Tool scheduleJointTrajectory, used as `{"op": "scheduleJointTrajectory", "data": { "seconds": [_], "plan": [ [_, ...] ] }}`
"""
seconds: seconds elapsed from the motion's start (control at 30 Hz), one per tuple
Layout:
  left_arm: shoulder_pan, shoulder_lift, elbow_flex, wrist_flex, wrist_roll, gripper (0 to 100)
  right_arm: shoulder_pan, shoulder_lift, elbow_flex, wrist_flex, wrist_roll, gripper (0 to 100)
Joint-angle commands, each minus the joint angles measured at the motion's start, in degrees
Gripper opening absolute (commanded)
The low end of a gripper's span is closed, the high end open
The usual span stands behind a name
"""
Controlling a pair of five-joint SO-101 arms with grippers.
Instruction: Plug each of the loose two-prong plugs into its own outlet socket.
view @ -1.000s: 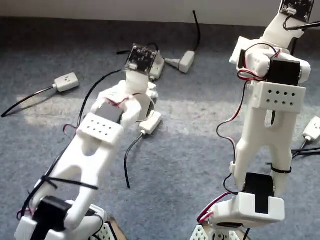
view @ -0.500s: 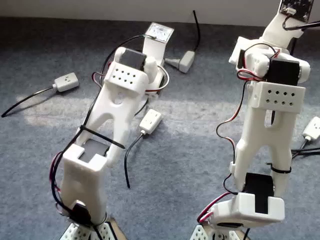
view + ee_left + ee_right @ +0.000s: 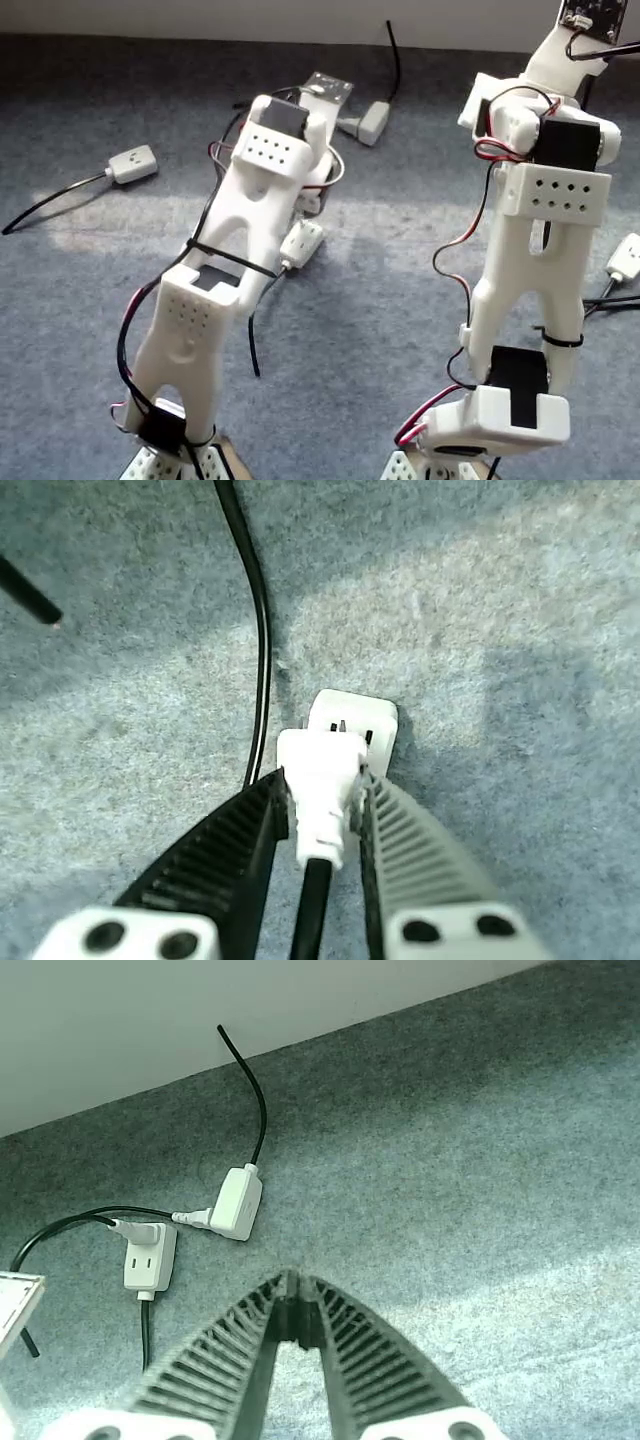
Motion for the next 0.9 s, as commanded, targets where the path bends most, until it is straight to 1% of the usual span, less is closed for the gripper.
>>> {"op": "scheduleJointTrajectory", "data": {
  "seconds": [0.0, 0.13, 0.6, 0.87],
  "plan": [
    [1.80, -1.19, 2.33, 0.70, 0.44, 1, 0.57, -2.77, -0.92, -1.27, 0.26, 0.6],
    [2.51, -1.19, 3.91, 0.70, 0.79, 1, 0.57, -2.77, -0.84, -1.27, 0.26, 0.6],
    [4.35, -0.84, 2.68, 0.70, 0.79, 1, 0.57, -2.77, -0.75, -1.27, 0.26, 0.6],
    [4.09, -0.75, 2.86, 0.70, 0.79, 1, 0.57, -2.77, -0.75, -1.27, 0.26, 0.6]
  ]
}}
